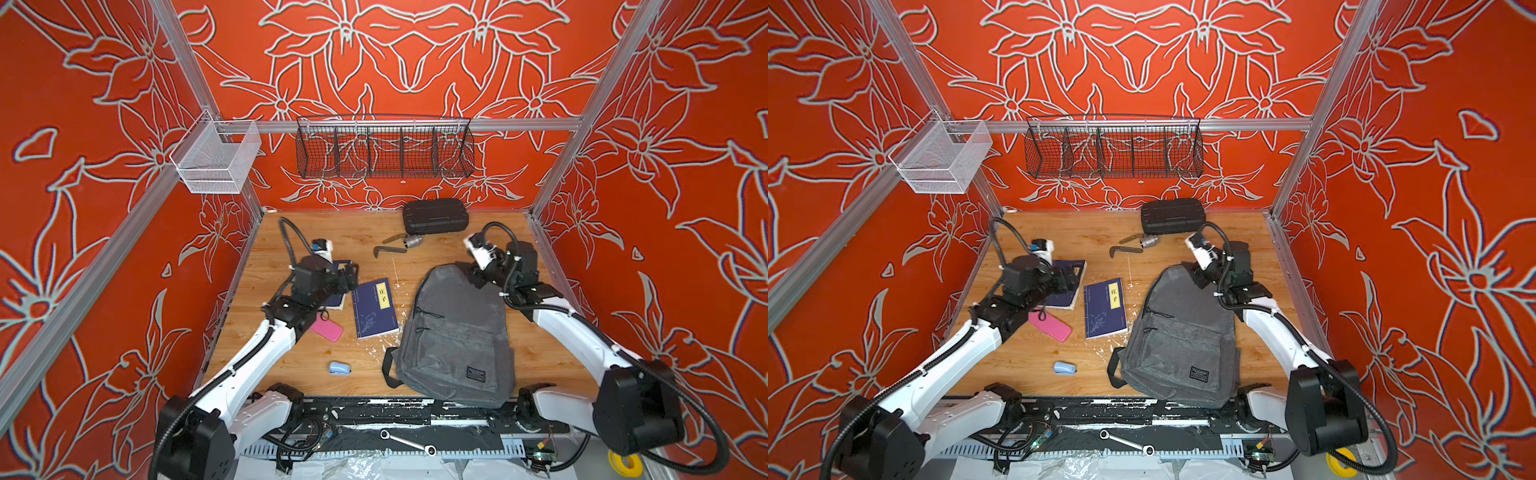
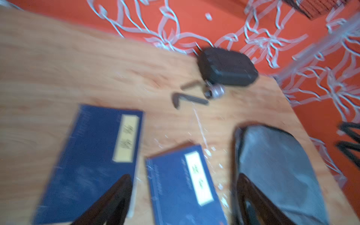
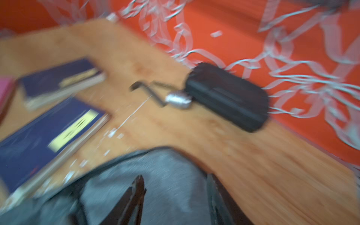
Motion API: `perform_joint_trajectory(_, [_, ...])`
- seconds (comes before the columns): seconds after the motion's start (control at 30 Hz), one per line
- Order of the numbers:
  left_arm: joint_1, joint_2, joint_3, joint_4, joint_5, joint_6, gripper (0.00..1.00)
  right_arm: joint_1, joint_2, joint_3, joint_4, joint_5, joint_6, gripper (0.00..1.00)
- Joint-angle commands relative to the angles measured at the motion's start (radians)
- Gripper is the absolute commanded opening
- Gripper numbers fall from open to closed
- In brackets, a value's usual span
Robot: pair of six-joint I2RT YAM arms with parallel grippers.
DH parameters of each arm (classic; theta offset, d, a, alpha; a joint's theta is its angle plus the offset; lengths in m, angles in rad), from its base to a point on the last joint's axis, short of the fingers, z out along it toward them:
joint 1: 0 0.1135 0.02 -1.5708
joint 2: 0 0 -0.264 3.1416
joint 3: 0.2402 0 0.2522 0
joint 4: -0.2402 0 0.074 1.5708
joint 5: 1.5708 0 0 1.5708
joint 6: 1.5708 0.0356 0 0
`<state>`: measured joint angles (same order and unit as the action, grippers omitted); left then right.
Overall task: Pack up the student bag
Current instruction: 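Move the left gripper and the right gripper toward the grey backpack's top zipper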
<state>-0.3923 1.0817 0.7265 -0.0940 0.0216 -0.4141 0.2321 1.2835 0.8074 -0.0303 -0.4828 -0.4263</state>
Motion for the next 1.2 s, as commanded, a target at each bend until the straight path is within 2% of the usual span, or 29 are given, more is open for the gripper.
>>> perform_joint_trajectory(0.0, [-0.119, 0.084, -0.033, -0.067, 0.063, -0.144, 0.8, 0.072, 0.114, 0.046, -0.341, -0.152, -0.26, 0.49])
perform_joint_trajectory(0.1, [-0.201, 0.179, -0.005, -0.078, 0.068, -0.136, 0.78, 0.131, 0.216, 0.102, -0.387, -0.136, -0.307, 0.44])
perform_joint_trajectory(0.27, [-0.254, 0.27, -0.015, -0.017, 0.157, -0.145, 0.77, 0.186, 0.317, 0.17, -0.413, -0.077, -0.315, 0.42])
perform_joint_trajectory(0.63, [-0.31, 0.421, -0.015, 0.083, 0.244, -0.155, 0.76, 0.249, 0.478, 0.327, -0.552, -0.011, -0.357, 0.39])
perform_joint_trajectory(0.8, [-0.347, 0.478, -0.018, 0.137, 0.278, -0.167, 0.74, 0.271, 0.54, 0.374, -0.575, 0.054, -0.303, 0.34])
perform_joint_trajectory(0.97, [-0.362, 0.513, -0.016, 0.157, 0.287, -0.18, 0.73, 0.291, 0.58, 0.386, -0.58, 0.084, -0.271, 0.39])
perform_joint_trajectory(1.03, [-0.362, 0.531, -0.003, 0.13, 0.275, -0.171, 0.72, 0.298, 0.586, 0.379, -0.562, 0.121, -0.255, 0.34])
perform_joint_trajectory(1.17, [-0.365, 0.572, -0.004, 0.092, 0.256, -0.167, 0.61, 0.297, 0.565, 0.362, -0.518, 0.19, -0.216, 0.19])
